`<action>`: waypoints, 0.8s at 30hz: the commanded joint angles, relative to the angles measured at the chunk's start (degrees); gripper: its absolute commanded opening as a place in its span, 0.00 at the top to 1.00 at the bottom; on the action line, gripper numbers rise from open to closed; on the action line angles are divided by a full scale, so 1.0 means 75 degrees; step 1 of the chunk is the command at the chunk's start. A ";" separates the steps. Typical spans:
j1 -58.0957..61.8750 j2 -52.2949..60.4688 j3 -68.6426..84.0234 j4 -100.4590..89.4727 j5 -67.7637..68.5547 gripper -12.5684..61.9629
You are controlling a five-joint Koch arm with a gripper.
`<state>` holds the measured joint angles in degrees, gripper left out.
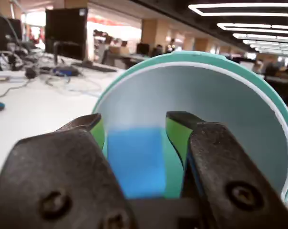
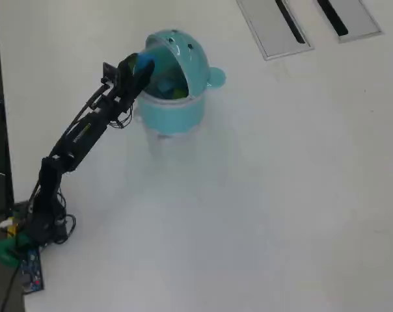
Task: Grasp RGB lego blocks and put them in the bin one by one.
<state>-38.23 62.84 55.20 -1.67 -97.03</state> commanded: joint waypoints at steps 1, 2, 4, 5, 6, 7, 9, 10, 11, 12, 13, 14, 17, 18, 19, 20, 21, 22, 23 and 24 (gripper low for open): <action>0.0012 0.0059 -0.1125 -0.0059 0.0105 0.51; 0.0012 0.0012 -0.1207 -0.0035 0.0105 0.51; 0.0035 -0.0023 -0.1242 0.0047 0.0105 0.48; 0.0035 -0.0023 -0.1242 0.0141 0.0117 0.48; 0.0035 -0.0023 -0.1242 0.0211 0.0117 0.47; 0.0059 -0.0023 -0.1230 0.0211 0.0117 0.47; 0.0094 0.0035 -0.1219 0.0234 0.0117 0.46; 0.0117 0.0082 -0.1195 0.0246 0.0117 0.46; 0.0129 0.0129 -0.1172 0.0270 0.0117 0.46; 0.0141 0.0211 -0.1148 0.0422 0.0117 0.46; 0.0152 0.0328 -0.1148 0.0680 0.0211 0.46; 0.0152 0.0410 -0.1160 0.0855 0.0422 0.46; 0.0270 0.0809 -0.1172 0.2215 0.1043 0.46; 0.0293 0.0914 -0.1125 0.2414 0.1102 0.46; 0.0352 0.1078 -0.1020 0.2426 0.1113 0.46; 0.0387 0.1195 -0.0914 0.2437 0.1102 0.46; 0.0422 0.1336 -0.0773 0.2449 0.1113 0.46; 0.0457 0.1500 -0.0621 0.2449 0.1113 0.46; 0.0480 0.1664 -0.0422 0.2449 0.1113 0.46; 0.0539 0.1875 -0.0176 0.2449 0.1113 0.46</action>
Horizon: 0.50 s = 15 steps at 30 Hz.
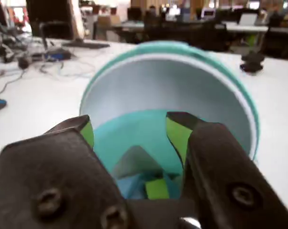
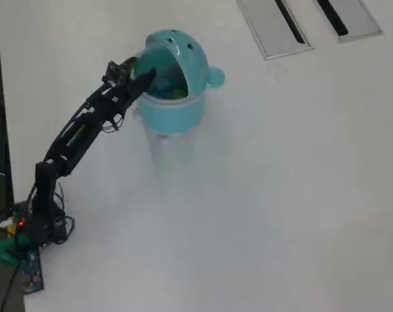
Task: Grasp RGB lego blocks and put them in the bin one by one.
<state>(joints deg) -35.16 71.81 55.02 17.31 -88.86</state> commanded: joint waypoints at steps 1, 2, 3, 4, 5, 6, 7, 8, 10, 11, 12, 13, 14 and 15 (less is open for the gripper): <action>0.0223 0.0914 0.0129 -0.0082 0.0023 0.46; 0.0293 0.1148 0.0422 -0.0082 0.0035 0.46; 0.0316 0.1383 0.0715 -0.0082 0.0047 0.46; 0.0398 0.1594 0.0961 -0.0082 0.0094 0.46; 0.0480 0.1805 0.1230 -0.0082 0.0258 0.46; 0.0527 0.2051 0.1535 -0.0094 0.0445 0.46; 0.0598 0.2285 0.1875 -0.0094 0.0645 0.46; 0.0680 0.2520 0.2191 -0.0094 0.0855 0.46; 0.0820 0.2918 0.2742 -0.0094 0.1148 0.46; 0.0914 0.3117 0.3000 -0.0094 0.1184 0.46; 0.0961 0.3305 0.3281 -0.0082 0.1219 0.46; 0.1031 0.3492 0.3562 -0.0082 0.1230 0.46; 0.1125 0.3691 0.3832 -0.0082 0.1336 0.46; 0.1207 0.3867 0.4055 -0.0082 0.1547 0.46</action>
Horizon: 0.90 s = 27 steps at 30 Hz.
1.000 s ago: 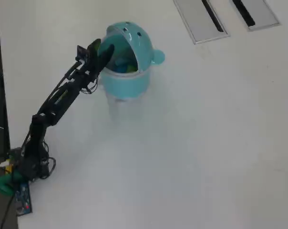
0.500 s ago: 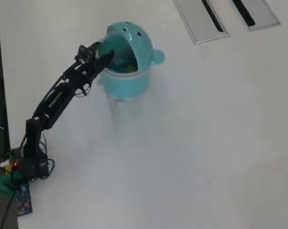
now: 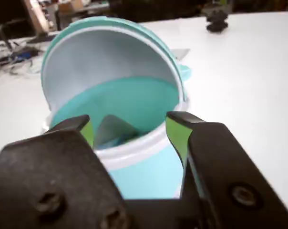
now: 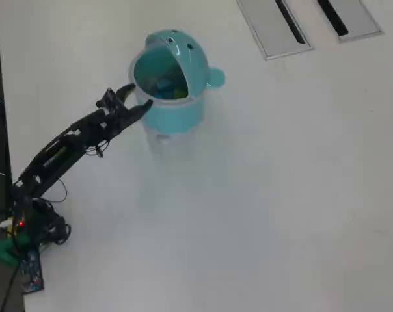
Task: Grasp RGB lego blocks and put them in the bin one by one.
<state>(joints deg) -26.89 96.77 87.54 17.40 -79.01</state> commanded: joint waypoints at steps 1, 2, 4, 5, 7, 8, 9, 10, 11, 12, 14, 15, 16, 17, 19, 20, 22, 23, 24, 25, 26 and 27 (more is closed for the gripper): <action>0.0234 0.0715 -0.0094 -0.0094 0.0316 0.46; 0.0352 0.0891 0.0105 -0.0094 0.0375 0.45; 0.0492 0.1137 0.0328 -0.0094 0.0387 0.39; 0.0609 0.1254 0.0445 -0.0082 0.0387 0.38; 0.0785 0.1547 0.0750 0.0094 0.0398 0.38; 0.0820 0.1605 0.0879 0.0117 0.0422 0.38; 0.0844 0.1723 0.1043 0.0105 0.0516 0.38; 0.0879 0.1840 0.1207 0.0059 0.0668 0.37; 0.0938 0.2004 0.1395 0.0047 0.0785 0.37; 0.1078 0.2156 0.1559 0.0059 0.0797 0.37; 0.1301 0.2449 0.1980 0.0070 0.0797 0.38; 0.1395 0.2613 0.2238 0.0059 0.0797 0.38; 0.1547 0.2742 0.2473 0.0059 0.0797 0.38; 0.1734 0.2895 0.2695 0.0059 0.0820 0.38; 0.1945 0.3188 0.3129 0.0012 0.0902 0.38; 0.2004 0.3281 0.3328 0.0000 0.1066 0.39; 0.2180 0.3504 0.3691 0.0023 0.1605 0.39; 0.2273 0.3680 0.3891 0.0012 0.1699 0.39; 0.2332 0.3820 0.4078 0.0012 0.1711 0.39; 0.2344 0.3949 0.4230 0.0023 0.1711 0.39; 0.2402 0.4055 0.4371 0.0023 0.1723 0.39; 0.2461 0.4207 0.4500 0.0023 0.1734 0.39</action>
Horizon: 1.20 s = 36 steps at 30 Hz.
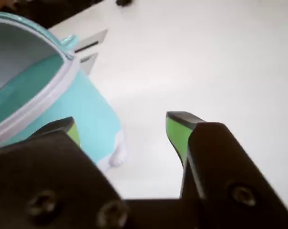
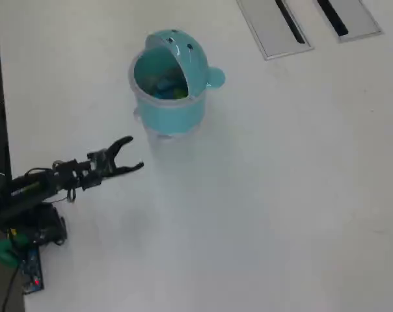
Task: Grasp RGB lego blocks and put them in the bin one by one.
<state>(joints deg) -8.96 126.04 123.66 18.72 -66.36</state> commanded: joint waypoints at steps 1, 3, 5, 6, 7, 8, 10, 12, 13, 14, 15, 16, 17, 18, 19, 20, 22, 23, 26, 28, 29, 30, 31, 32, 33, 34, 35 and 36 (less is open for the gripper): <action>0.0117 0.0422 -0.0164 -0.0152 0.0094 0.39; 0.0152 0.0703 0.0199 -0.0176 0.0141 0.39; 0.0152 0.1031 0.0645 -0.0188 0.0141 0.39; 0.0152 0.1137 0.0820 -0.0188 0.0141 0.39; 0.0141 0.1207 0.0926 -0.0188 0.0164 0.39; 0.0117 0.1230 0.1008 -0.0164 0.0270 0.39; 0.0035 0.1254 0.1172 -0.0164 0.0820 0.39; -0.0059 0.1266 0.1312 -0.0152 0.1395 0.39; -0.0059 0.1266 0.1336 -0.0117 0.1676 0.38; -0.0047 0.1266 0.1395 -0.0082 0.1969 0.38; -0.0023 0.1266 0.1477 -0.0070 0.2285 0.38; 0.0035 0.1266 0.1512 -0.0070 0.2531 0.38; 0.0117 0.1266 0.1523 -0.0070 0.2707 0.38; 0.0199 0.1266 0.1559 -0.0070 0.2883 0.38; 0.0293 0.1266 0.1594 -0.0070 0.3094 0.38; 0.0352 0.1266 0.1664 -0.0082 0.3270 0.38; 0.0516 0.1266 0.1863 -0.0117 0.3375 0.38; 0.0633 0.1266 0.1992 -0.0188 0.3387 0.38; 0.0902 0.1254 0.2414 -0.0457 0.3703 0.36; 0.1125 0.1254 0.2859 -0.1242 0.3727 0.37; 0.1266 0.1254 0.3082 -0.1605 0.3750 0.37; 0.1383 0.1254 0.3293 -0.1957 0.3773 0.37; 0.1477 0.1254 0.3480 -0.2215 0.3867 0.37; 0.1547 0.1254 0.3609 -0.2332 0.3984 0.37; 0.1605 0.1254 0.3727 -0.2367 0.4172 0.37; 0.1676 0.1254 0.3867 -0.2496 0.4418 0.37; 0.1746 0.1254 0.4020 -0.2625 0.4676 0.37; 0.1793 0.1254 0.4184 -0.2742 0.4863 0.37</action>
<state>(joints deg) 3.87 131.31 156.27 4.04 -33.40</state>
